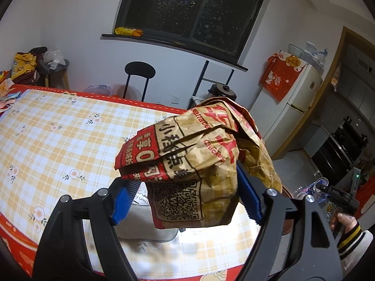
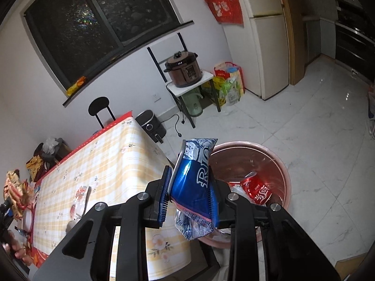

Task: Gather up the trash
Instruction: 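Release the blue can into the bucket with the right tool while the left holds the paper bag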

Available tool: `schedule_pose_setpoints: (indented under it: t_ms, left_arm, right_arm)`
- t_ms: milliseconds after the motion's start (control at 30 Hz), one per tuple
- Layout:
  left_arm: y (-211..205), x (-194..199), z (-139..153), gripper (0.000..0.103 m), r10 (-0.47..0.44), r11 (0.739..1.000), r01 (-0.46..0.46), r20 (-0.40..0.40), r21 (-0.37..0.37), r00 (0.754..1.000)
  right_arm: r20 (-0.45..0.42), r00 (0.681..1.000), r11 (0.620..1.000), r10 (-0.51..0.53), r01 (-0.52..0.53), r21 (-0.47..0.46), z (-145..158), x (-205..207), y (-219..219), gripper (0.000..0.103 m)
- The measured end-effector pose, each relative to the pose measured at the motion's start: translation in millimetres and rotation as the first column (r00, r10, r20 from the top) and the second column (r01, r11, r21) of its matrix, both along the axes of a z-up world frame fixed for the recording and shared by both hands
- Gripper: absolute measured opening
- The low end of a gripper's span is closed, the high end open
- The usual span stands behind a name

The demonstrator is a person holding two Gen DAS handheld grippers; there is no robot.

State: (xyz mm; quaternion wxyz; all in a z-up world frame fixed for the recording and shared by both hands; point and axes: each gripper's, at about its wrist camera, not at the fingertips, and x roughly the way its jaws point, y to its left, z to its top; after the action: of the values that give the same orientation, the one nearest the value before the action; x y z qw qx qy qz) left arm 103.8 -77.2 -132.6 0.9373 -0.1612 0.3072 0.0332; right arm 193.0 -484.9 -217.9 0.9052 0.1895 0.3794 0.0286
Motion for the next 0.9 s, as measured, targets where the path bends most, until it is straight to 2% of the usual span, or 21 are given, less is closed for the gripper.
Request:
schedule_pose_setpoints:
  t_ms: [200, 267, 300, 333, 367, 533, 600, 733, 900]
  left_arm:
    - [-8.7, -5.5, 5.8, 0.077, 0.041, 0.999, -0.041, -0.006, 0.024, 0.999]
    - [-11.8, -7.0, 8.2, 0.077, 0.048, 0.998, -0.048, -0.005, 0.030, 0.999]
    - [-13.8, -6.2, 9.9, 0.077, 0.048, 0.998, -0.048, -0.005, 0.033, 0.999]
    - [-16.6, -6.4, 11.2, 0.077, 0.046, 0.998, -0.046, -0.005, 0.037, 0.999]
    - [-17.4, -4.9, 12.1, 0.077, 0.044, 0.998, -0.044, -0.005, 0.040, 0.999]
    - [-29.1, 5.4, 14.5, 0.077, 0.006, 0.999, -0.006, -0.006, 0.045, 1.000]
    - [-37.9, 12.9, 16.3, 0.077, -0.026, 0.998, 0.026, -0.004, 0.050, 1.000]
    - [-62.4, 28.8, 19.1, 0.078, -0.099, 0.994, 0.099, 0.000, 0.054, 0.995]
    - [-104.4, 51.0, 16.7, 0.078, -0.211, 0.976, 0.211, -0.002, 0.056, 0.977]
  right_arm:
    - [-0.036, 0.999, 0.999, 0.035, -0.035, 0.014, -14.2, 28.0, 0.3, 0.030]
    - [-0.039, 0.998, 0.999, 0.041, -0.041, 0.014, -15.2, 35.1, 1.7, 0.041]
    - [-0.038, 0.998, 0.999, 0.042, -0.041, 0.015, -15.1, 37.7, 1.9, 0.053]
    - [-0.037, 0.998, 0.999, 0.045, -0.044, 0.016, -14.4, 39.7, 1.9, 0.061]
    - [-0.036, 0.998, 0.999, 0.045, -0.044, 0.011, -12.9, 41.0, 2.1, 0.063]
    - [0.001, 1.000, 1.000, 0.015, -0.015, -0.020, 7.8, 34.2, -3.0, 0.094]
    - [0.024, 1.000, 0.999, 0.010, -0.009, -0.048, 18.8, 29.4, -7.0, 0.098]
    - [0.075, 0.997, 0.995, -0.007, 0.015, -0.102, 44.6, 13.1, -15.4, 0.098]
    - [0.137, 0.990, 0.991, -0.037, 0.054, -0.125, 71.1, -12.3, -34.8, 0.098]
